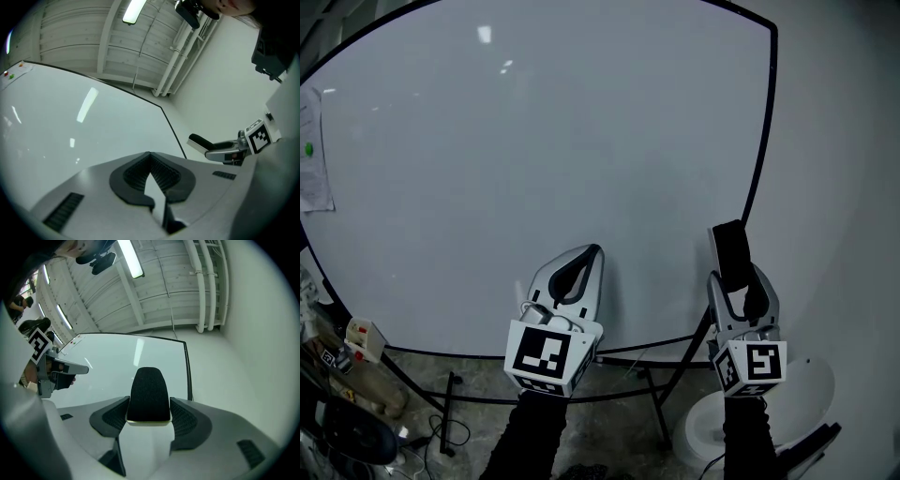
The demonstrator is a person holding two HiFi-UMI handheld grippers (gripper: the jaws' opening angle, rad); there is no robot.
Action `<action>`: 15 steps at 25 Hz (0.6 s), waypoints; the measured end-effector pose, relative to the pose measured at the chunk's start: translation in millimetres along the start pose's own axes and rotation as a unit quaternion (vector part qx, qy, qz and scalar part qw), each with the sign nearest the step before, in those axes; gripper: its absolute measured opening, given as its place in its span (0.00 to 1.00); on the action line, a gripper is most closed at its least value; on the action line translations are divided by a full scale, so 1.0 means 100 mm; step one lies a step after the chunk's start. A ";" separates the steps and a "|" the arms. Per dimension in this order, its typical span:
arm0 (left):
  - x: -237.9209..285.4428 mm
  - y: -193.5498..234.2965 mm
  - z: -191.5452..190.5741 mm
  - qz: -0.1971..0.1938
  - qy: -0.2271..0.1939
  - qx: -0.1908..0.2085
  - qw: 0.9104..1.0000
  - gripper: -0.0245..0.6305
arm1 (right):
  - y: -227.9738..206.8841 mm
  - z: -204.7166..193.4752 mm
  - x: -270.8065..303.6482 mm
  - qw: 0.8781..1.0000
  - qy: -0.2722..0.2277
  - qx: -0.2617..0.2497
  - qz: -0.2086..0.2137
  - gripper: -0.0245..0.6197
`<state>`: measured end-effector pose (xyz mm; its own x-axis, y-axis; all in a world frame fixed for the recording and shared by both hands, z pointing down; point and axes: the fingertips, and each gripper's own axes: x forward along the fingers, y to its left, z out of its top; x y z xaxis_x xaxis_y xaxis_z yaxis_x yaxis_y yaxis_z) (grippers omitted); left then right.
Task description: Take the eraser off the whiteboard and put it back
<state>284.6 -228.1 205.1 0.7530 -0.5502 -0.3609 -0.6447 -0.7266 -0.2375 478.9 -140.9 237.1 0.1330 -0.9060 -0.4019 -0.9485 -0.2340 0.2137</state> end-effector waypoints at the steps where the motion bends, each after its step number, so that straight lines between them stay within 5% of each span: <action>1: 0.02 -0.02 -0.03 0.002 0.003 -0.001 1.000 0.05 | -0.01 -0.07 -0.01 1.000 0.004 0.004 0.000 0.47; 15: 0.23 -0.27 -0.29 -0.074 0.001 -0.013 0.997 0.05 | -0.16 -0.37 -0.06 0.997 0.026 0.021 -0.072 0.47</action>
<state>323.4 -232.9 229.2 0.8399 -0.4374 -0.3212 -0.5232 -0.8099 -0.2651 503.5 -144.6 269.0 0.2823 -0.8817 -0.3780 -0.9297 -0.3486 0.1189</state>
